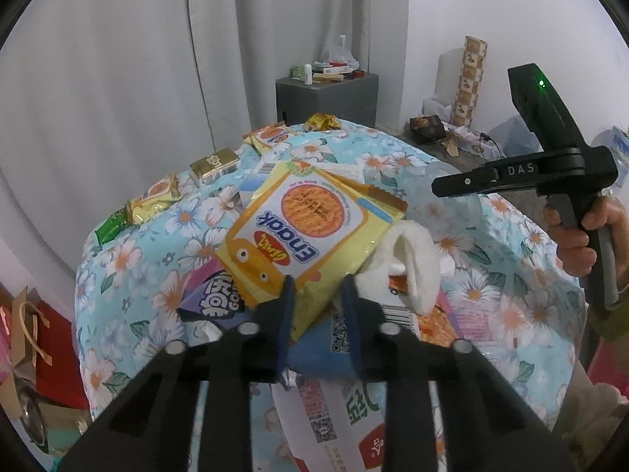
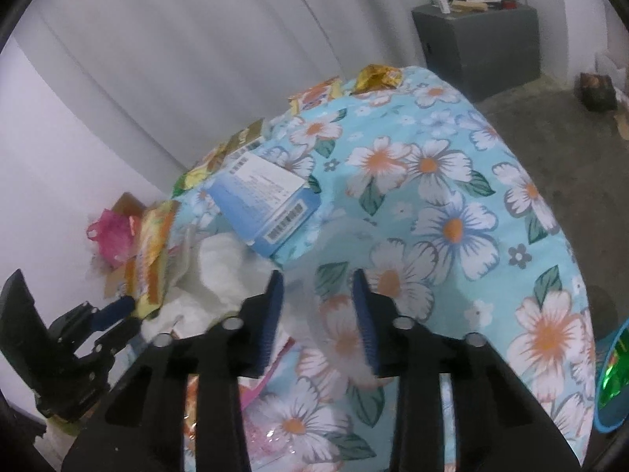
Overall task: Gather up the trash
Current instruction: 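Grasp the yellow Enaak snack packet with the left tool while the right tool grasps a clear plastic cup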
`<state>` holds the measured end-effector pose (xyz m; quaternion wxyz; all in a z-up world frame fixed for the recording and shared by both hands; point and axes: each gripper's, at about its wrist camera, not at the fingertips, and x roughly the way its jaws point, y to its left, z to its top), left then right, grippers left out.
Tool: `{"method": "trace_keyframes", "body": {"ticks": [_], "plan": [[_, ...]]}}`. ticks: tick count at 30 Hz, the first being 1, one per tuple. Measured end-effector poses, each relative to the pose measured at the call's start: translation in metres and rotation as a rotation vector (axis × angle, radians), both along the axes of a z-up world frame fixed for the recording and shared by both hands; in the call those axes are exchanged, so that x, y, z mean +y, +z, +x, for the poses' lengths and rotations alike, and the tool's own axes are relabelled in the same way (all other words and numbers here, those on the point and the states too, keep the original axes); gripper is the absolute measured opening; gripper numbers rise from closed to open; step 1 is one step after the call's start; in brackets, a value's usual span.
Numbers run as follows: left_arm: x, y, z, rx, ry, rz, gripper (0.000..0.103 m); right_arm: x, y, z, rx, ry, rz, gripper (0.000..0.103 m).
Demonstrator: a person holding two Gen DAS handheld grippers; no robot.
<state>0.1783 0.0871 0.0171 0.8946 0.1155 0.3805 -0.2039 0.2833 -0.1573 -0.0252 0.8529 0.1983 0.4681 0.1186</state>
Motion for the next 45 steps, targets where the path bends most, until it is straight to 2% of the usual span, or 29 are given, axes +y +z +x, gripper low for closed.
{"method": "trace_keyframes", "body": {"ticks": [1,2,6,10,18,21,22,24,26,31,33,36,39,40,42,44,45], "plan": [[-0.001,0.000,0.000,-0.002,-0.002,0.003,0.015,0.000,0.001,-0.001,0.000,0.007,0.012,0.018],[-0.001,0.001,0.000,-0.003,-0.003,0.003,0.010,0.001,0.002,-0.003,0.001,0.009,0.018,0.017],[0.000,0.003,-0.002,-0.001,-0.003,-0.003,0.002,0.002,0.007,-0.008,-0.005,0.016,0.038,0.005],[0.004,0.004,-0.003,0.001,0.000,-0.022,0.000,-0.001,0.014,-0.016,-0.022,0.007,0.052,0.004],[0.012,0.025,-0.014,-0.066,0.013,-0.056,0.000,-0.006,0.033,-0.032,-0.067,-0.007,0.051,0.004],[0.025,0.027,-0.006,-0.022,0.059,-0.117,0.000,-0.006,0.035,-0.035,-0.070,-0.011,0.050,0.004],[0.029,0.026,-0.003,-0.006,0.077,-0.133,0.001,-0.006,0.035,-0.036,-0.068,-0.013,0.050,0.004],[0.037,0.023,0.003,0.038,0.110,-0.179,0.012,-0.006,0.033,-0.037,-0.063,-0.012,0.049,0.004],[0.050,0.019,0.009,0.093,0.159,-0.265,0.035,-0.005,0.030,-0.038,-0.058,-0.011,0.047,0.004],[0.079,0.005,0.034,0.252,0.270,-0.494,0.039,-0.003,0.026,-0.037,-0.050,-0.012,0.052,0.004],[0.085,0.001,0.042,0.292,0.294,-0.555,0.039,-0.002,0.026,-0.036,-0.049,-0.011,0.054,0.004],[0.089,-0.004,0.052,0.327,0.319,-0.596,0.039,-0.002,0.024,-0.036,-0.047,-0.012,0.056,0.004],[0.088,-0.011,0.059,0.360,0.334,-0.592,0.038,-0.003,0.023,-0.036,-0.045,-0.015,0.062,0.004],[0.087,-0.013,0.060,0.370,0.340,-0.583,0.037,-0.004,0.022,-0.036,-0.044,-0.017,0.064,0.004],[0.086,-0.017,0.061,0.382,0.348,-0.571,0.028,-0.005,0.021,-0.037,-0.043,-0.021,0.067,0.004],[0.087,-0.019,0.061,0.384,0.351,-0.571,0.013,-0.007,0.021,-0.038,-0.043,-0.024,0.069,0.004],[0.087,-0.019,0.061,0.378,0.349,-0.574,0.010,-0.008,0.021,-0.039,-0.043,-0.026,0.071,0.004]]}}
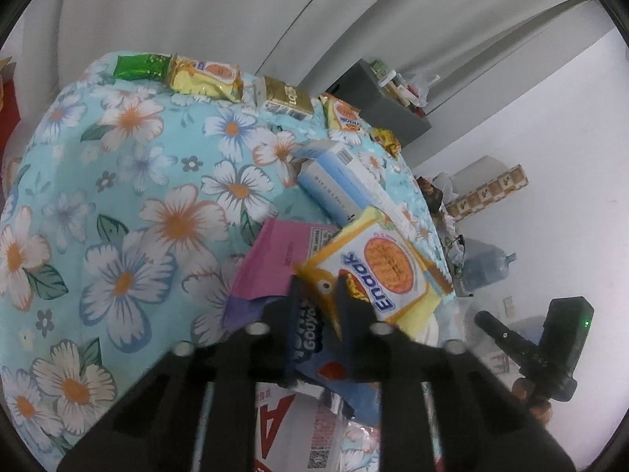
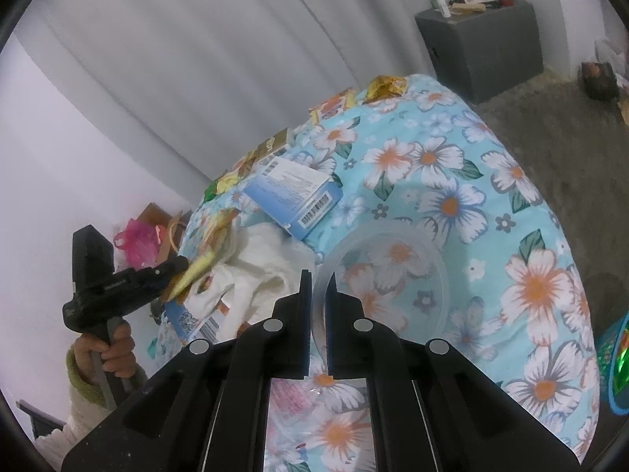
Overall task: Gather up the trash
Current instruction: 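Grasp the yellow Enaak snack packet with the left tool while the right tool grasps a clear plastic cup, then carry the packet and clear cup to the wastebasket and open both tools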
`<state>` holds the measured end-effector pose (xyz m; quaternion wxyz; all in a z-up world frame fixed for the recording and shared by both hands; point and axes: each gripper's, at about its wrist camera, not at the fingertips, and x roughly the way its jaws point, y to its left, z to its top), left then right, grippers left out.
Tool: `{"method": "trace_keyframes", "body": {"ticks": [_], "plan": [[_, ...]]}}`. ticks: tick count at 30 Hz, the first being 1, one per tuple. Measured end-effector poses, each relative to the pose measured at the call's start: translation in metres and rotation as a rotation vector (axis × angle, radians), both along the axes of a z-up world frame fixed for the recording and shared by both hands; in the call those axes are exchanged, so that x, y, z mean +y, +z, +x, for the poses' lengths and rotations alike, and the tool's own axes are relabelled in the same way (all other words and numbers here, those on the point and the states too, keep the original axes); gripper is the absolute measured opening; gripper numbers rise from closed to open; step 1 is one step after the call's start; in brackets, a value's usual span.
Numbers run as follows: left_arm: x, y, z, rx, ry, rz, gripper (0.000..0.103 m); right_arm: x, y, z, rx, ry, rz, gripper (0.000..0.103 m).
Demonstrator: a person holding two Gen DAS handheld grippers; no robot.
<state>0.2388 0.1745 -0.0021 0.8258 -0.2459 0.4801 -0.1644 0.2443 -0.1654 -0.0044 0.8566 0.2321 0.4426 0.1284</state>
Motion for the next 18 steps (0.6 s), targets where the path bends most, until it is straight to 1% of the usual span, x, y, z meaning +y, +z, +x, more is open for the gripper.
{"method": "trace_keyframes", "body": {"ticks": [1,2,6,11,14,18], "plan": [[0.000,0.002,-0.001,-0.010,-0.002,0.002,0.004,-0.001,0.000,-0.001,0.000,-0.001,0.001,0.004],[0.000,0.003,-0.002,-0.021,-0.005,0.004,0.002,-0.002,0.000,-0.002,-0.001,-0.002,0.001,0.004],[-0.002,0.019,-0.009,-0.090,-0.010,0.033,0.001,-0.007,0.001,-0.005,-0.008,-0.011,0.009,0.004],[-0.010,0.053,-0.029,-0.217,-0.014,0.076,0.001,-0.017,0.005,-0.013,-0.025,-0.023,0.033,0.004],[-0.023,0.079,-0.043,-0.305,-0.037,0.121,0.001,-0.024,0.007,-0.021,-0.036,-0.026,0.039,0.004],[-0.053,0.109,-0.063,-0.407,-0.092,0.180,0.001,-0.044,0.013,-0.041,-0.052,-0.058,0.055,0.004]]}}
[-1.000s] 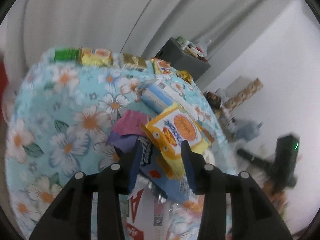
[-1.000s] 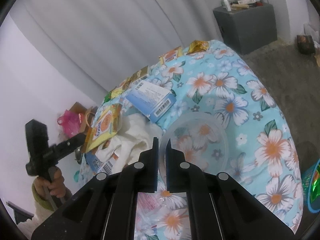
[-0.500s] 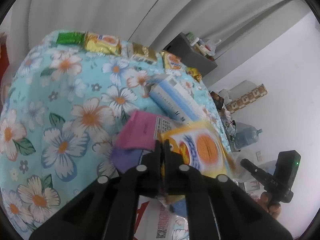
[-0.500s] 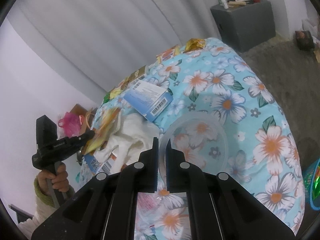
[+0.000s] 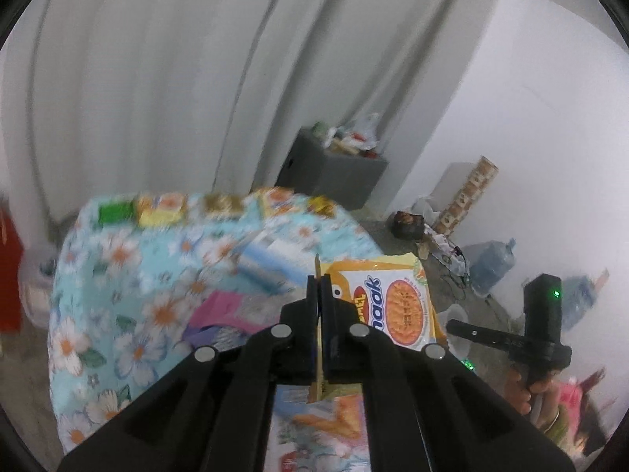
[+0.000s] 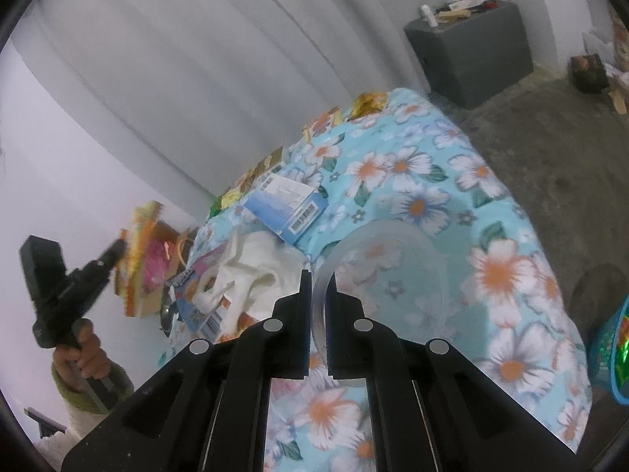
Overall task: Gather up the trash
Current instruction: 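Carry the packet and clear cup to the wastebasket and open both tools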
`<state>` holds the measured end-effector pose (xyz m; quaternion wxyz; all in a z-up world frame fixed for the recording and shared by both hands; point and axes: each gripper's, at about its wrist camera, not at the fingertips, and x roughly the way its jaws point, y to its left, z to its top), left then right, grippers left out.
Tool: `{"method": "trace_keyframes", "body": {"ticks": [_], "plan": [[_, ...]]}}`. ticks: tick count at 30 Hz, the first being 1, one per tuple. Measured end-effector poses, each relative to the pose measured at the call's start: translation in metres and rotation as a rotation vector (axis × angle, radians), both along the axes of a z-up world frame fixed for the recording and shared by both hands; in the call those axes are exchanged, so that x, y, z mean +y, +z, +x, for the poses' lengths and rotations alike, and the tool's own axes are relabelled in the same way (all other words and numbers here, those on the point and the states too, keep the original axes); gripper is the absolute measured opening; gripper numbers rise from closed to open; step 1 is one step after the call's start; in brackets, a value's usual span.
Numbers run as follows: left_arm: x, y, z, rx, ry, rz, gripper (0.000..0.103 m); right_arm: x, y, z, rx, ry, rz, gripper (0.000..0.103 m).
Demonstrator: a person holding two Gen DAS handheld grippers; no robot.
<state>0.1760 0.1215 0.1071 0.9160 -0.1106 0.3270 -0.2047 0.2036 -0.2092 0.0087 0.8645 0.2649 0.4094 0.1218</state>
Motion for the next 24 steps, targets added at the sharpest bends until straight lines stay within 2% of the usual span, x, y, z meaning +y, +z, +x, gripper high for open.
{"method": "trace_keyframes", "body": {"ticks": [4,9,14,17,21,24], "plan": [[-0.055,0.019,-0.014,-0.067,-0.110,0.047,0.001,-0.036,0.003,-0.033,-0.011,-0.085,0.014,0.004],[-0.145,0.010,-0.014,-0.074,-0.283,0.114,0.001,-0.102,-0.001,-0.088,-0.004,-0.271,0.009,0.004],[-0.263,-0.021,-0.005,-0.009,-0.478,0.183,0.001,-0.181,-0.025,-0.147,0.037,-0.507,0.068,0.004],[-0.340,-0.046,-0.001,0.034,-0.585,0.243,0.001,-0.227,-0.052,-0.181,0.079,-0.646,0.135,0.005],[-0.433,-0.086,0.001,0.070,-0.698,0.337,0.001,-0.279,-0.101,-0.212,0.146,-0.795,0.255,0.005],[-0.486,-0.114,-0.003,0.105,-0.756,0.396,0.001,-0.308,-0.137,-0.226,0.181,-0.877,0.350,0.007]]}}
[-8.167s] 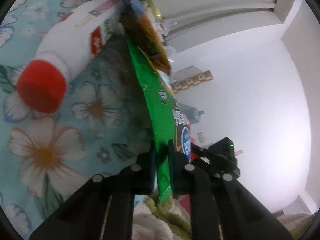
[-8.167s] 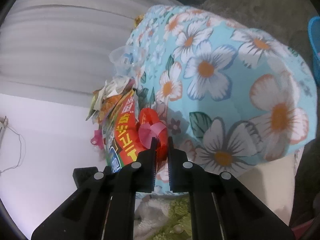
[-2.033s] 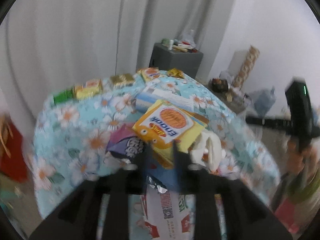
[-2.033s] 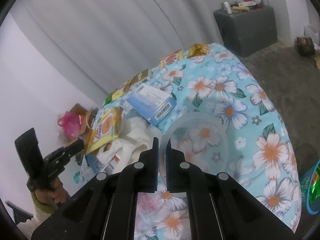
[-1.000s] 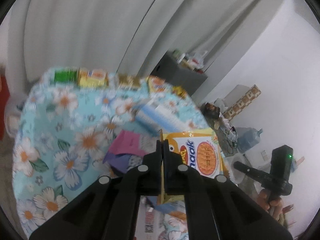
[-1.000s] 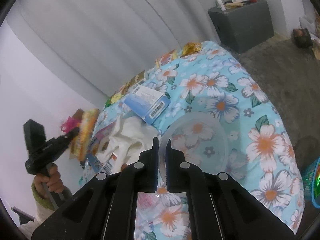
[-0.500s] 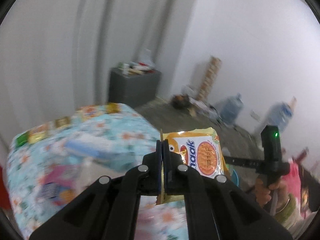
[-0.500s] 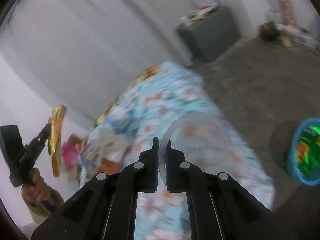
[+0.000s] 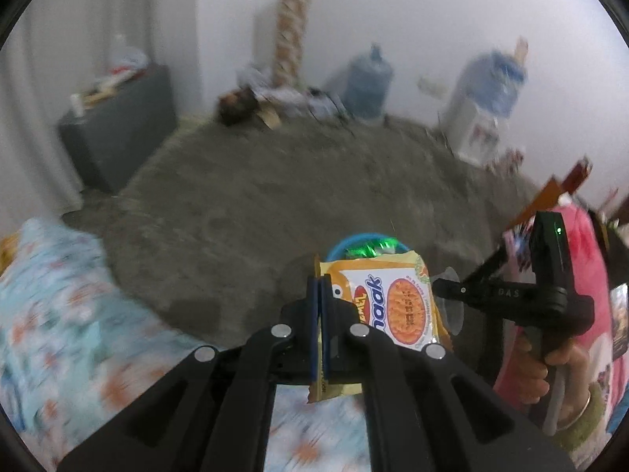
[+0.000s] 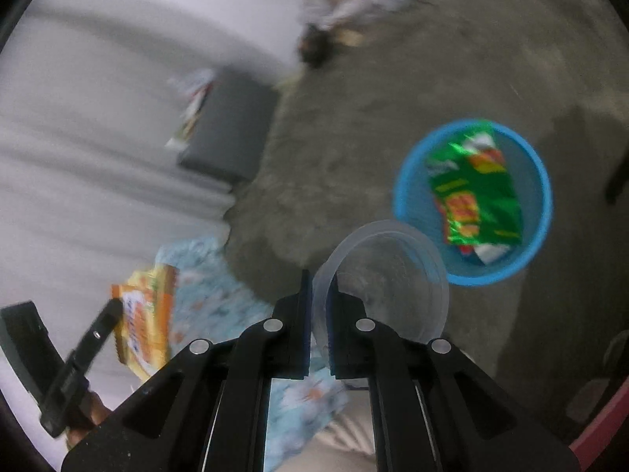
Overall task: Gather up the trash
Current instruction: 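Carry the packet and clear cup to the wastebasket and open both tools, then move both tools back over the bed toward the white tissue and wrappers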
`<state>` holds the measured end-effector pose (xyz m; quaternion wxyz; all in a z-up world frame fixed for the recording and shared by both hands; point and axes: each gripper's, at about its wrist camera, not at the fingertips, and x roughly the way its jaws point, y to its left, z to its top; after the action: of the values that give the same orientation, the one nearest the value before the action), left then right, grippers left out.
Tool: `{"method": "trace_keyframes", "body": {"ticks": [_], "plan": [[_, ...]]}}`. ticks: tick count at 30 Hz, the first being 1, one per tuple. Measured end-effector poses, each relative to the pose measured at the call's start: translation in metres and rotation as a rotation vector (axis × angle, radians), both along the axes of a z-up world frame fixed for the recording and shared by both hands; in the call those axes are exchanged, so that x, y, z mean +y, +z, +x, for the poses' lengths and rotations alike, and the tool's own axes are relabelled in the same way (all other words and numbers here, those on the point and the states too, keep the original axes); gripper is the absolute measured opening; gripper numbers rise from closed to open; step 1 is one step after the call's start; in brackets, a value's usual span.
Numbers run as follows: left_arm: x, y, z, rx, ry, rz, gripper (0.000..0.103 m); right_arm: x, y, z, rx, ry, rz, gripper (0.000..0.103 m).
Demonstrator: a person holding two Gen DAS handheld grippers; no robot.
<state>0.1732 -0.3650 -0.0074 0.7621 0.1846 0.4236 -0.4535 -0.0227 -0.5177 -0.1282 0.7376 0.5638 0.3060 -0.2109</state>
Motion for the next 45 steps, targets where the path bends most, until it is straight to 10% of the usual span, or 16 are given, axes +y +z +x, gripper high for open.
{"method": "trace_keyframes", "body": {"ticks": [5,10,22,31,45], "plan": [[-0.078,-0.046,0.000,0.010,-0.057,0.087,0.002,-0.040,-0.050,-0.010,-0.014,-0.109,0.127,0.010],[-0.132,-0.088,0.001,0.068,-0.086,0.129,0.005,-0.071,-0.103,-0.015,-0.033,-0.193,0.243,0.060],[-0.132,-0.098,-0.001,0.095,-0.052,0.132,0.048,-0.074,-0.161,-0.039,0.007,-0.269,0.389,0.071],[-0.068,-0.036,0.001,0.060,-0.022,0.041,0.061,-0.051,-0.121,-0.025,0.069,-0.196,0.235,0.074],[0.167,0.059,-0.026,-0.106,0.248,-0.107,0.081,0.072,0.059,0.042,0.036,0.210,-0.298,0.077]]}}
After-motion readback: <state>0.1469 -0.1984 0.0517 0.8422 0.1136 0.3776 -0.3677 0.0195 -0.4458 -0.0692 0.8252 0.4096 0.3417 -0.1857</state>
